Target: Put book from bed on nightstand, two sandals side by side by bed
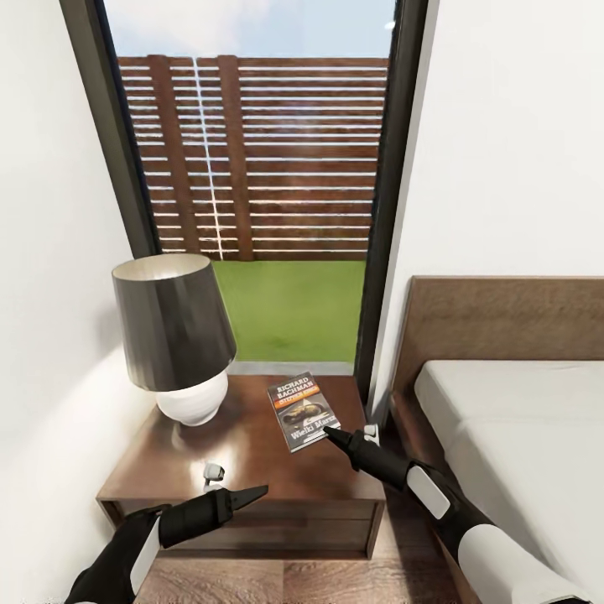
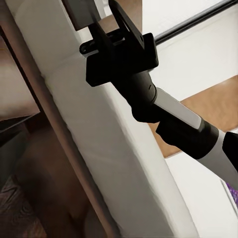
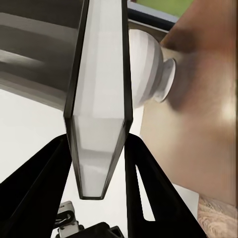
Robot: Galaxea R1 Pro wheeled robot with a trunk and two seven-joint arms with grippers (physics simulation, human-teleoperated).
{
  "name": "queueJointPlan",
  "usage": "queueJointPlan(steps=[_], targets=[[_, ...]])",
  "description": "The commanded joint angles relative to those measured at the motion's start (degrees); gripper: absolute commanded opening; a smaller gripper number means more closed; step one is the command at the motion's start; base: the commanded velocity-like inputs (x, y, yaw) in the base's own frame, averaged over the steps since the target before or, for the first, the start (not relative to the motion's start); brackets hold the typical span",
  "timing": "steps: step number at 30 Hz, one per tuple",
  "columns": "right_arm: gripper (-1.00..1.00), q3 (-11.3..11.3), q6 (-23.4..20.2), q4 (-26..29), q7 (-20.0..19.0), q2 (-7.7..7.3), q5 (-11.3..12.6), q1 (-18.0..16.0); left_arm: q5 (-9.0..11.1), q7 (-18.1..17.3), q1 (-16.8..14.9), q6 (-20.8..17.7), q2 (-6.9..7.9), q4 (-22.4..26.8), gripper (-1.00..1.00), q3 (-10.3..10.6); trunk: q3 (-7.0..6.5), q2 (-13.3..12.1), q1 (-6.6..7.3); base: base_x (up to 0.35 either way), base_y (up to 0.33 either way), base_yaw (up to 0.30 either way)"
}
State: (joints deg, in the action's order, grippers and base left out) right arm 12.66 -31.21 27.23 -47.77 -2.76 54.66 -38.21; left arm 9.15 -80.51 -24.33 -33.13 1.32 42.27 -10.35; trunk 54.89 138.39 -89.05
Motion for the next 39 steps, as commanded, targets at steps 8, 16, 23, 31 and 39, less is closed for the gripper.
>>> queueJointPlan(steps=[8,16,23,31,39], targets=[[-1.00,0.25,-0.43,0.02,0.05,-0.06,0.71,-0.03,0.08,2.66,-0.02,-0.54,-0.03,-0.04,1.00,-0.02,1.49,3.25,-1.75,0.000,0.000,0.000],[-1.00,0.26,-0.43,0.02,0.06,-0.06,0.71,-0.03,0.08,3.33,-0.02,-0.49,-0.07,-0.06,1.00,-0.02,2.88,4.89,-2.71,0.000,0.000,0.000],[-1.00,0.25,-0.43,0.02,0.04,-0.06,0.71,-0.05,0.08,3.35,-0.02,-0.46,-0.08,-0.05,1.00,0.01,3.54,4.93,-2.78,0.000,0.000,0.000],[-1.00,0.25,-0.43,0.02,0.04,-0.06,0.71,-0.04,0.08,3.42,-0.02,-0.45,-0.09,-0.06,1.00,0.05,5.31,5.04,-2.99,0.000,0.000,0.000],[-1.00,0.26,-0.43,0.02,0.05,-0.06,0.71,-0.03,0.09,3.43,-0.02,-0.45,-0.81,-0.08,1.00,-0.02,6.64,5.12,-3.14,0.000,0.000,0.000]])
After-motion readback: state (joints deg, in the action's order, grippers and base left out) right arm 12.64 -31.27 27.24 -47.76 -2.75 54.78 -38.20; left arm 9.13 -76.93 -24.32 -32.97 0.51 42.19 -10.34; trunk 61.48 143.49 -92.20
